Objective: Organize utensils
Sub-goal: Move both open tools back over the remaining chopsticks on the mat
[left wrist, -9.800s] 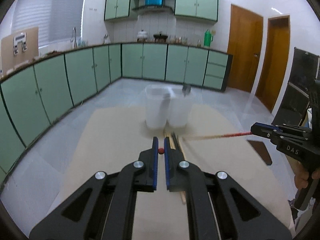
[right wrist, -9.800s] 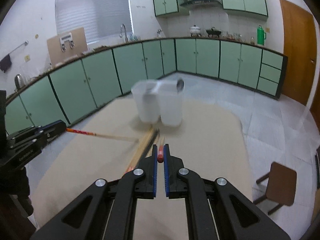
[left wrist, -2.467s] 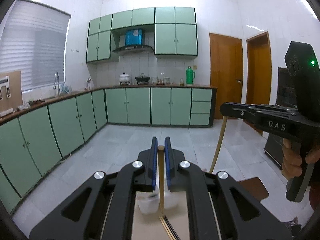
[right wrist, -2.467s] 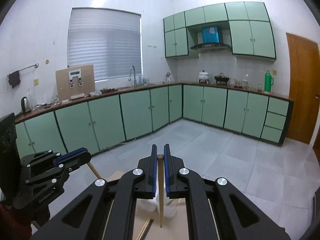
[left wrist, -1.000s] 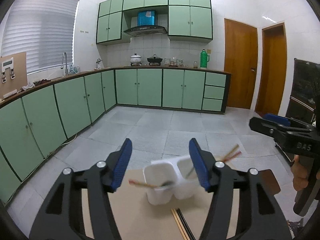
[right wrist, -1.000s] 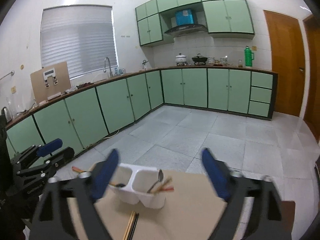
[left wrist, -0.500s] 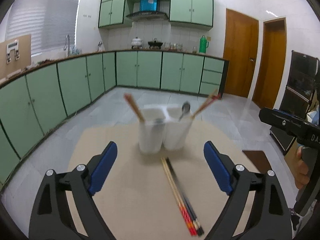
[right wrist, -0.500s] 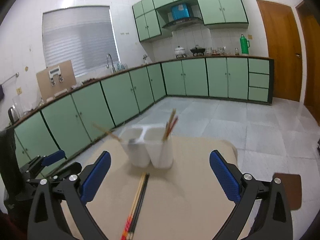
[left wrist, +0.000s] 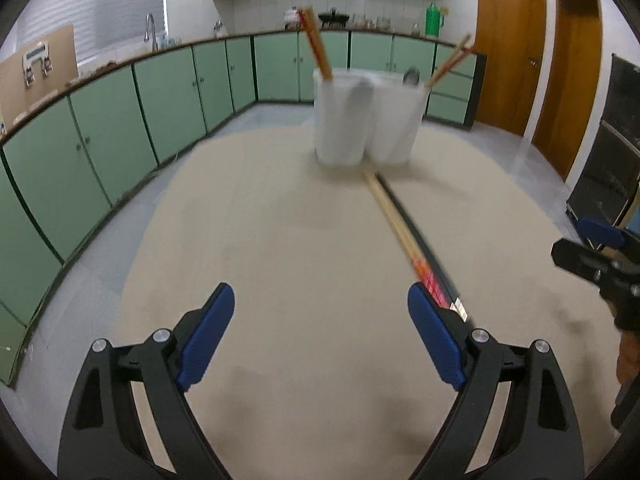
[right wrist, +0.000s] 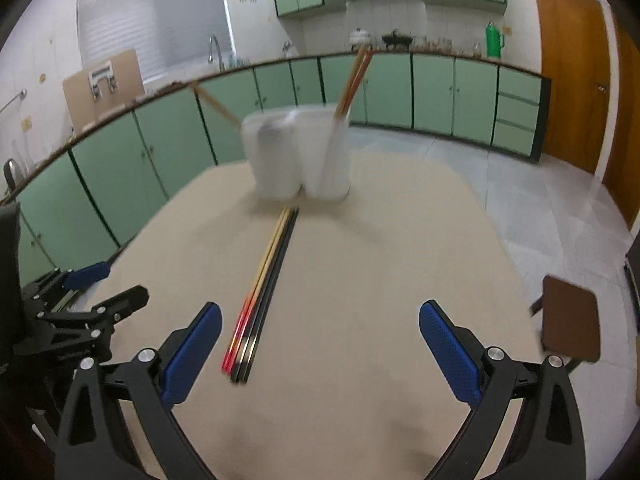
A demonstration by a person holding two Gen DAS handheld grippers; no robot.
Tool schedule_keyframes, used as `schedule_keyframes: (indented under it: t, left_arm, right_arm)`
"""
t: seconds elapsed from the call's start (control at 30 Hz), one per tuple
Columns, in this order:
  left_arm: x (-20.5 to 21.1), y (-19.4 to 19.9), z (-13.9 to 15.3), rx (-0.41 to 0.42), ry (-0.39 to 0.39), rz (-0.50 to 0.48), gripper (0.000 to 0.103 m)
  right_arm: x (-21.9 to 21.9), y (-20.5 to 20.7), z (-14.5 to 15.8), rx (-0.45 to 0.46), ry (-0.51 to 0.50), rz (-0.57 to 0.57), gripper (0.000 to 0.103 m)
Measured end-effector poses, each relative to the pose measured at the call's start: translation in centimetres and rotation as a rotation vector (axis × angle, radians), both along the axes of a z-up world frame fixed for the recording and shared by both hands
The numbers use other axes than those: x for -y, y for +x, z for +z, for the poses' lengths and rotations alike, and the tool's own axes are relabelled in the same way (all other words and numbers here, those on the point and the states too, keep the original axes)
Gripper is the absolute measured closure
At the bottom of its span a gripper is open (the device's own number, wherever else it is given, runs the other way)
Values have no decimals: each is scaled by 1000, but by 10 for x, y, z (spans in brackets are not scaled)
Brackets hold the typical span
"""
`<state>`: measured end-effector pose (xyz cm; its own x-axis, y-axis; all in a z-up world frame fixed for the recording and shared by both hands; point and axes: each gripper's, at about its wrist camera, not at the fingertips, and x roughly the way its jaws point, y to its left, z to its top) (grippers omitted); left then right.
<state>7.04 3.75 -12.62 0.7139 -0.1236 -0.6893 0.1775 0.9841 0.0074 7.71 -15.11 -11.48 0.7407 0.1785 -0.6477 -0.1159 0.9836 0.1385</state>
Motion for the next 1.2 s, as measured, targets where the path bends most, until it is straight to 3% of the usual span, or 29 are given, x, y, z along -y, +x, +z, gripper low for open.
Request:
schedule_keyframes:
  t: [0.13,0.53,1.03,1.1,1.2]
  left_arm:
    - [-1,-5,-15,-39,13,-1,17]
    - [-4,-10,-32,-82,15,7,17]
    - [-2,-10,-34,-94,14,1,17]
    - [-2,-10,-34,-93,12,4,17]
    - [-2,-10,-32,-92,12,7,17]
  right_arm:
    - [-14,-5,-22,-38,-20,9,8]
    - [-41,3,-55,-146,-64,37,32]
    - [-34,-1,-58,-148,-81,15,39]
    - [-39,-2,-59,-152,-86,30,42]
    - [-47,-1,-62,-152,-109,42,57]
